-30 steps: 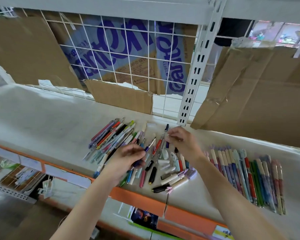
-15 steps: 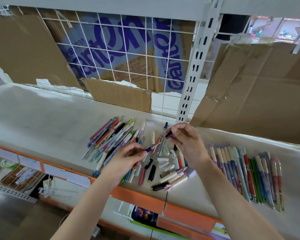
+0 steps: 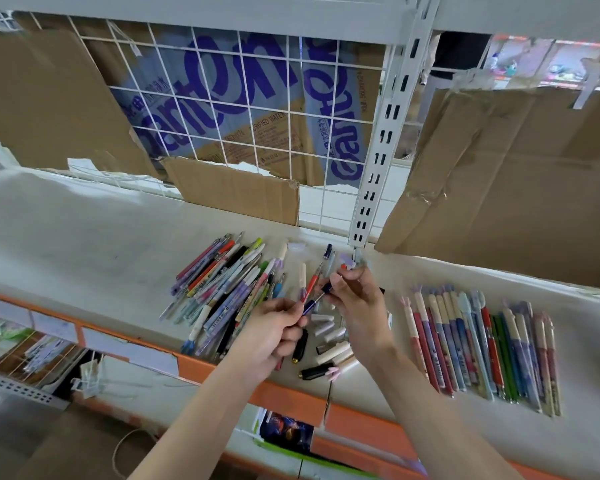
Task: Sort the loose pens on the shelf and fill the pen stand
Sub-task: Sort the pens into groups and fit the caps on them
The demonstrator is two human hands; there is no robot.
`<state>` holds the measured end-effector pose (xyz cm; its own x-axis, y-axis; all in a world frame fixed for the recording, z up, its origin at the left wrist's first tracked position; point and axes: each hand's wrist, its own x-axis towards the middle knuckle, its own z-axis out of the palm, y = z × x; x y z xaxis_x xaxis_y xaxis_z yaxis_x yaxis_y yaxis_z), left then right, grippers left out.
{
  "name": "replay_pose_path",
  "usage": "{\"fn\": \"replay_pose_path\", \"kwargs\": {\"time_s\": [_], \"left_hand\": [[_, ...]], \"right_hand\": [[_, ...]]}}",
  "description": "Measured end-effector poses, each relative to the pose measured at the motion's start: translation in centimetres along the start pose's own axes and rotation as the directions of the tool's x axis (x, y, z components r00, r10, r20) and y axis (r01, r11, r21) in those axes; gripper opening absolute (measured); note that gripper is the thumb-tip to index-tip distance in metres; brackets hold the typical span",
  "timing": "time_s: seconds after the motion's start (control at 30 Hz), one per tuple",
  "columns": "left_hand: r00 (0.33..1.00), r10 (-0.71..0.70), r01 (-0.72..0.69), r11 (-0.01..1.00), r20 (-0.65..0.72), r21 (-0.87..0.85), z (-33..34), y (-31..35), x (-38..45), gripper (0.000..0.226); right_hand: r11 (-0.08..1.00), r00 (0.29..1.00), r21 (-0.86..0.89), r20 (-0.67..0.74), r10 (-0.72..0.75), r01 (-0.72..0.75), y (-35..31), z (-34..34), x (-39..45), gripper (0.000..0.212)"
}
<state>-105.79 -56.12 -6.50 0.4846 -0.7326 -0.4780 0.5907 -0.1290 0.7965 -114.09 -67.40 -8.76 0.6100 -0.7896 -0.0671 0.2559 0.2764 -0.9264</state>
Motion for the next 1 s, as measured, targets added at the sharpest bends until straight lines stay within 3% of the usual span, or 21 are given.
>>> {"fn": "replay_pose_path", "kwargs": {"time_s": [0.1, 0.2, 0.27, 0.33, 0.43, 0.53, 0.63, 0.73, 1.0], "left_hand": [[0.994, -0.101, 0.104, 0.986, 0.032, -0.133, 0.3, -0.7, 0.3, 0.022], [0.995, -0.075, 0.087, 0.981, 0.072, -0.174, 1.2, -1.0, 0.5, 0.016], [0.997, 0.018, -0.016, 1.000, 0.070, -0.020, 1.6, -1.0, 0.6, 0.014], [0.992, 0.111, -0.126, 0.943, 0.065, 0.309, 1.5, -0.9, 0.8, 0.015], [0.963, 0.258, -0.248, 0.713, 0.083, 0.656, 0.2, -0.6, 1.1, 0.006], [0.927, 0.368, -0.290, 0.569, 0.077, 0.770, -1.4, -0.1, 1.3, 0.008], [0.909, 0.402, -0.300, 0.449, 0.110, 0.842, -2.1, -0.2, 1.7, 0.007], [0.888, 0.440, -0.298, 0.326, 0.135, 0.897, -2.2, -0.4, 2.1, 0.006], [0.836, 0.502, -0.306, 0.090, 0.222, 0.948, -2.5, -0.9, 2.7, 0.006]], "right_hand": [[0.999, 0.999, 0.021, 0.024, -0.026, 0.026, -0.3, -0.1, -0.4, 0.017], [0.998, 0.998, -0.043, 0.043, -0.044, 0.046, -1.0, 0.3, -0.7, 0.011], [0.983, 0.994, -0.157, 0.080, -0.080, 0.091, -1.5, 0.2, -0.7, 0.022], [0.939, 0.986, -0.304, 0.098, -0.138, 0.162, -2.3, -0.5, -0.3, 0.025], [0.767, 0.985, -0.626, 0.012, -0.174, 0.144, -3.3, -3.1, 0.6, 0.026], [0.625, 0.973, -0.778, -0.099, -0.207, 0.054, -4.0, -6.5, 1.1, 0.030], [0.431, 0.986, -0.902, -0.088, -0.140, -0.019, -4.0, -8.9, 1.1, 0.028], [0.230, 0.998, -0.973, -0.006, -0.055, 0.007, -3.9, -9.6, 0.6, 0.029], [-0.110, 0.996, -0.992, 0.051, 0.068, 0.059, -3.5, -8.0, -0.1, 0.024]]}}
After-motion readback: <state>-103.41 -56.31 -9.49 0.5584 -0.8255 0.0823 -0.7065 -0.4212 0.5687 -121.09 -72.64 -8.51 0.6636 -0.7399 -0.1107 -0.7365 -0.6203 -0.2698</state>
